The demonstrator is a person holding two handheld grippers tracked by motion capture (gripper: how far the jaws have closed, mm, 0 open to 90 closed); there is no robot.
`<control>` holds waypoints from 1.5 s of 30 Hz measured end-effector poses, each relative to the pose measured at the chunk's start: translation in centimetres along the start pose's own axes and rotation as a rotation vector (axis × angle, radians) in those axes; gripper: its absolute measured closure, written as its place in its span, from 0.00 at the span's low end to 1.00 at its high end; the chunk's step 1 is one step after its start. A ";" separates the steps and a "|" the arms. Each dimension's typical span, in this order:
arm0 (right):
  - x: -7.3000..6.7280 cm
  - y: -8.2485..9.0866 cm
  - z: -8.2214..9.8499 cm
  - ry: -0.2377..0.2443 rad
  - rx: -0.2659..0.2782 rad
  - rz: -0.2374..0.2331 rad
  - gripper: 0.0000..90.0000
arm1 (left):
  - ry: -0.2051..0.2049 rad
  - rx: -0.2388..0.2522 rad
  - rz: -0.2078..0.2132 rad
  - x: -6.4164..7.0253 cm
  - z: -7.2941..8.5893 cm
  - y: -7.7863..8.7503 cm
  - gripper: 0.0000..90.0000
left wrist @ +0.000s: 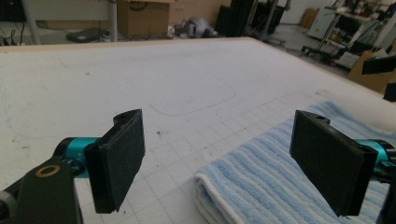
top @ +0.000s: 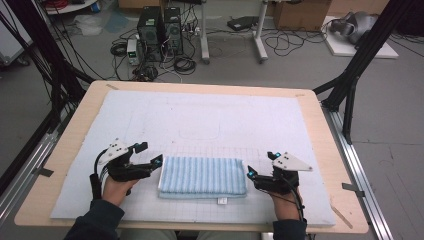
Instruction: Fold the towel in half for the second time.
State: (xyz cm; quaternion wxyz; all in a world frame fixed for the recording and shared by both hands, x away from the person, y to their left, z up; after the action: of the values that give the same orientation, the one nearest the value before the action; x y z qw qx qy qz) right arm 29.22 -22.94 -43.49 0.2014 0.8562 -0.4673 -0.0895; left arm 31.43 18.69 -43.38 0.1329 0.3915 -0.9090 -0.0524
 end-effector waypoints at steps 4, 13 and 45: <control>0.9 0.9 0.4 -0.022 0.020 0.018 0.13 | -0.004 0.027 -0.003 -0.1 0.0 1.1 0.21; 1.9 2.3 1.4 -0.018 0.069 0.044 0.12 | -0.029 0.076 -0.033 -1.0 0.6 2.9 0.22; 1.9 2.5 1.6 -0.036 0.095 0.051 0.12 | -0.046 0.065 -0.080 -1.5 0.7 4.0 0.22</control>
State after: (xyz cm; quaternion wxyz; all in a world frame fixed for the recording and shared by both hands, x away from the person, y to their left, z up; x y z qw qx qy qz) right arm 27.77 -26.19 -43.82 0.1544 0.8507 -0.4964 -0.0776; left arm 29.50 22.53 -43.52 0.0971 0.4303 -0.8967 -0.0369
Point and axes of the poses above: each handheld gripper's, and its own axes: y roughly backward along the jaws, z roughly out of its underside, x roughly to its right, the point moved 4 cm from there along -y, roughly forward along the jaws
